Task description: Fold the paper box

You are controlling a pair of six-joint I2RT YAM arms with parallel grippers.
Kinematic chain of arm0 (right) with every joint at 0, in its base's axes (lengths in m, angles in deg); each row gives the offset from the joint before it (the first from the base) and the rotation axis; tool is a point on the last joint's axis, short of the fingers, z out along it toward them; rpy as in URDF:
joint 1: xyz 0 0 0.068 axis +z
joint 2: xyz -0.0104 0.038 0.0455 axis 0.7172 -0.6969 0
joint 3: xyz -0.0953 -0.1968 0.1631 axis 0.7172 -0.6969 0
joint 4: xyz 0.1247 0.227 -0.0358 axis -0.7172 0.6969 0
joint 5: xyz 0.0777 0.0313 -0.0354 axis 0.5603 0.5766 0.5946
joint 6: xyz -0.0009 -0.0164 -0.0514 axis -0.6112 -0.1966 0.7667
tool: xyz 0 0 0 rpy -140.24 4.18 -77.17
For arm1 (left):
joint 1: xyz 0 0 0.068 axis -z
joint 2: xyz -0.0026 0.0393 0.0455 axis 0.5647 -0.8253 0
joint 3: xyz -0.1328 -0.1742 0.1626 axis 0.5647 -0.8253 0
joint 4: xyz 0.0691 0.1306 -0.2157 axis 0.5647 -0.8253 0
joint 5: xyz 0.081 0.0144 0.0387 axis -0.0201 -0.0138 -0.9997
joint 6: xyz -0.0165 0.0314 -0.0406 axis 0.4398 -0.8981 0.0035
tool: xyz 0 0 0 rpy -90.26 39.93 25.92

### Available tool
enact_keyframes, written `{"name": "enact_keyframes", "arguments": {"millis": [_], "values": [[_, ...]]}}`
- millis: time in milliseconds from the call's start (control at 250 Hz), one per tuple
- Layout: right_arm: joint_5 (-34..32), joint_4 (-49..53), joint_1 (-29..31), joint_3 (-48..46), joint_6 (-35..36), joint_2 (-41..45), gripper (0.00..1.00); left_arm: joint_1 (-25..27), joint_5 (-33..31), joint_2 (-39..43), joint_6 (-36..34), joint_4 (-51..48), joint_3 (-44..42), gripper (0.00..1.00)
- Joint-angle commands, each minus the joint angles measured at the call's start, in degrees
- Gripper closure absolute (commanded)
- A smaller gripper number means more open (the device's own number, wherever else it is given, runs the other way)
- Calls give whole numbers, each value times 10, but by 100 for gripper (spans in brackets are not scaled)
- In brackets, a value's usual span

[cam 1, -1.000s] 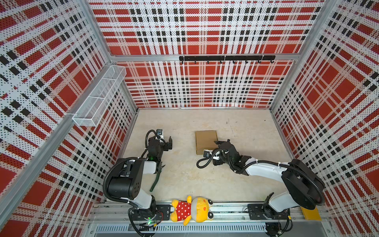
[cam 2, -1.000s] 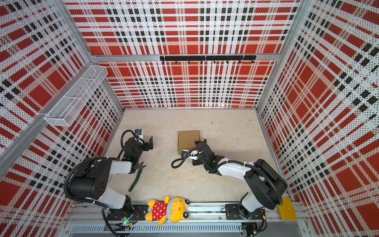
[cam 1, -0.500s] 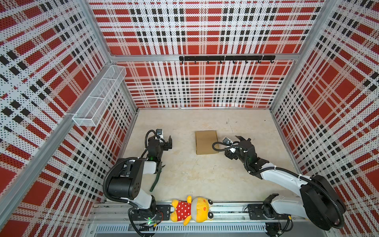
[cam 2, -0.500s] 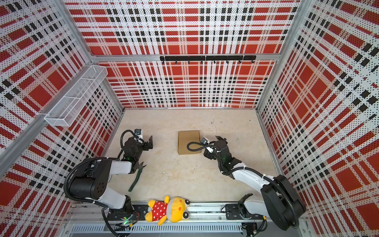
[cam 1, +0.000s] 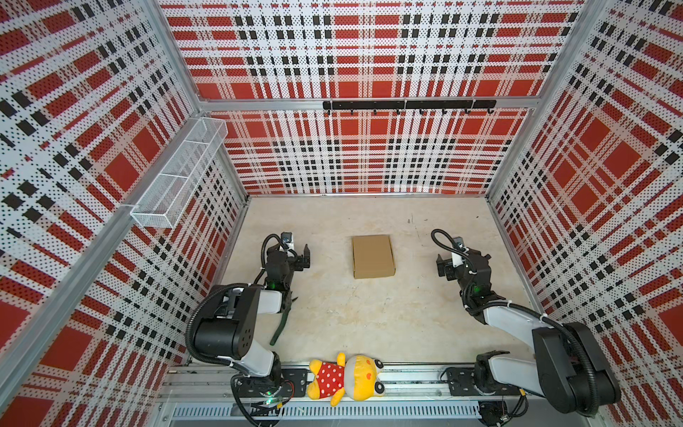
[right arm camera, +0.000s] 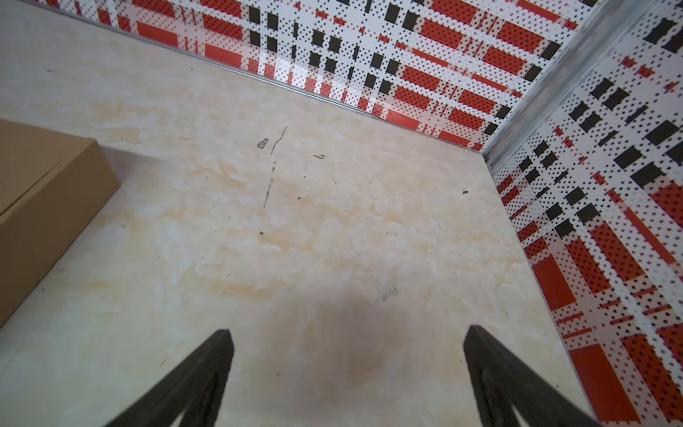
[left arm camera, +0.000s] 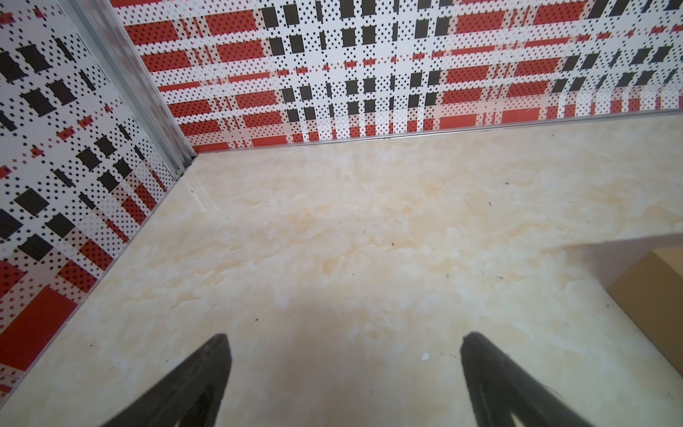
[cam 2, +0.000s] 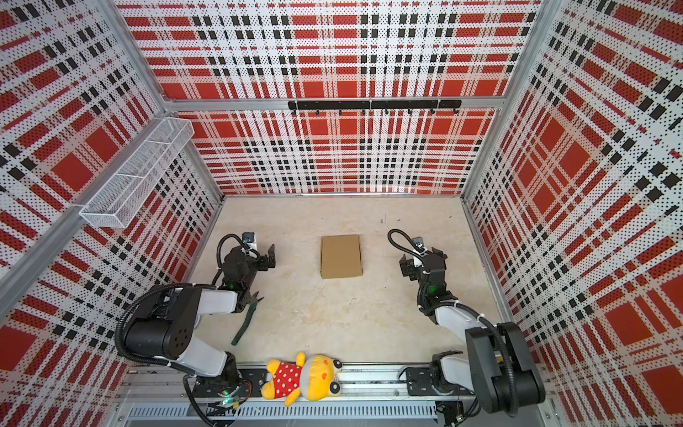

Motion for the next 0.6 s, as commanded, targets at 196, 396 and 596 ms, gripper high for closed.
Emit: {"name": "enact_keyframes", "arguments": {"millis": [196, 396, 596], "values": [[41, -203, -18, -12, -24, -99, 0, -1, -10, -4, 8, 23, -7, 1], [28, -296, -30, -33, -43, -160, 0, 12, -37, -5, 2, 32, -12, 0], [-10, -287, -32, -18, -57, -177, 0, 16, -45, -5, -1, 40, -14, 1]]}}
